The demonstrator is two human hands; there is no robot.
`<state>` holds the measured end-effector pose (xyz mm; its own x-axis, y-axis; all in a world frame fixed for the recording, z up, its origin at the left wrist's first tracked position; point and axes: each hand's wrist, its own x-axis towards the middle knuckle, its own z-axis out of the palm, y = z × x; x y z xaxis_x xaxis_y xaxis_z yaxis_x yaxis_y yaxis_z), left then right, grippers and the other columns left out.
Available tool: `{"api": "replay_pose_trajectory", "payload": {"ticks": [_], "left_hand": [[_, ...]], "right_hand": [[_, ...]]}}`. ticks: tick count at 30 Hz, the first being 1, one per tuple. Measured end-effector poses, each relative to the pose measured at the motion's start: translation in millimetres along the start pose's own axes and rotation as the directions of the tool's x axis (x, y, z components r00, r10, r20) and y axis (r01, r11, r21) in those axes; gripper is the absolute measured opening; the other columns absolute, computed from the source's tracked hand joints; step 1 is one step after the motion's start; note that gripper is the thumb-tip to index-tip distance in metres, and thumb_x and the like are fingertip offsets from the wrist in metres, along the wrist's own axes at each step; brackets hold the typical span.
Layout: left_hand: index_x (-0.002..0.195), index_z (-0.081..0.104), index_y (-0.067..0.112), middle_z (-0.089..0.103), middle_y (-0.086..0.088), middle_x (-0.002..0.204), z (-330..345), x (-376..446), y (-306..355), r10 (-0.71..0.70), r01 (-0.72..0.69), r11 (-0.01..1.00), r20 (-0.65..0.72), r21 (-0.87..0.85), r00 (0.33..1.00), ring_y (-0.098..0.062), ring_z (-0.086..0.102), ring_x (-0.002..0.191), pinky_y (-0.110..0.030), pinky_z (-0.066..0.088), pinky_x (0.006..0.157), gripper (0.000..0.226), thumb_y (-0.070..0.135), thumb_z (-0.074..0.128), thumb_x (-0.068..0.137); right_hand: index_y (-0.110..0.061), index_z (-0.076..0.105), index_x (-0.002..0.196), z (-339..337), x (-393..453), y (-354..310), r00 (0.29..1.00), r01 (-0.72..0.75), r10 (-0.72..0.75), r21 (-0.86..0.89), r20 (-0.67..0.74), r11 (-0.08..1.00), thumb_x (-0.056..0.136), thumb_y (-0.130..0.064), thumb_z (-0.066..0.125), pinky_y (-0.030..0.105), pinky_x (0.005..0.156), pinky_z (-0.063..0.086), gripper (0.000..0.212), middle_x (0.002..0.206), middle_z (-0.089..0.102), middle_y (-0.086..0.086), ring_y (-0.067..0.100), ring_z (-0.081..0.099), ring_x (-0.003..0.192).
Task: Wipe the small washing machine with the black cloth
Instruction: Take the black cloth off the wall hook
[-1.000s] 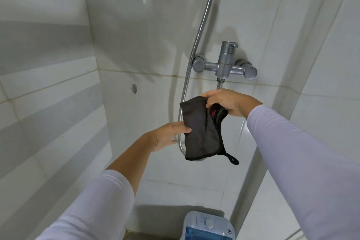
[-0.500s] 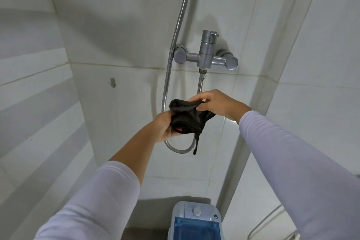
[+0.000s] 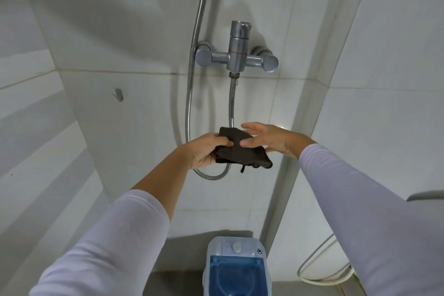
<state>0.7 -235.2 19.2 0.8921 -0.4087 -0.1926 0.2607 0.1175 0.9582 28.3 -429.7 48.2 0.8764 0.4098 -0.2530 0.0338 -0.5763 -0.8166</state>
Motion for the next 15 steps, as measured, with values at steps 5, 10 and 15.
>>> {"api": "replay_pose_trajectory", "payload": {"ticks": [5,10,15], "left_hand": [[0.123,0.053,0.000,0.064,-0.012,0.106,5.5,17.7,-11.8,-0.026,0.026,1.000,-0.013,0.016,1.000,-0.021,0.063,0.098,-0.027,0.058,0.084,0.027,0.000,0.046,0.096],[0.123,0.057,0.005,0.066,-0.008,0.107,8.9,47.9,-47.5,-0.137,0.152,0.985,-0.156,0.086,0.978,-0.019,0.065,0.098,-0.032,0.051,0.090,0.031,0.004,0.057,0.093],[0.122,0.057,0.008,0.062,-0.013,0.124,4.3,94.2,-118.7,-0.125,0.183,0.957,-0.252,0.223,0.960,-0.025,0.062,0.113,-0.038,0.051,0.098,0.038,0.013,0.069,0.086]], "right_hand": [[-0.021,0.057,0.123,4.7,2.9,30.6,0.997,-0.078,0.078,-0.010,0.026,0.997,0.074,-0.030,0.076,0.038,0.094,0.052,0.053,0.114,0.068,0.005,0.024,0.067,0.099],[-0.013,0.066,0.110,7.1,16.3,75.0,0.984,-0.167,0.167,0.003,-0.058,0.986,0.069,-0.038,0.078,0.033,0.092,0.052,0.050,0.106,0.070,0.007,0.022,0.065,0.097],[-0.013,0.065,0.106,26.1,39.3,154.2,0.970,-0.213,0.226,0.128,-0.094,0.969,0.067,-0.038,0.078,0.035,0.094,0.052,0.048,0.105,0.071,0.009,0.025,0.066,0.097]]}}
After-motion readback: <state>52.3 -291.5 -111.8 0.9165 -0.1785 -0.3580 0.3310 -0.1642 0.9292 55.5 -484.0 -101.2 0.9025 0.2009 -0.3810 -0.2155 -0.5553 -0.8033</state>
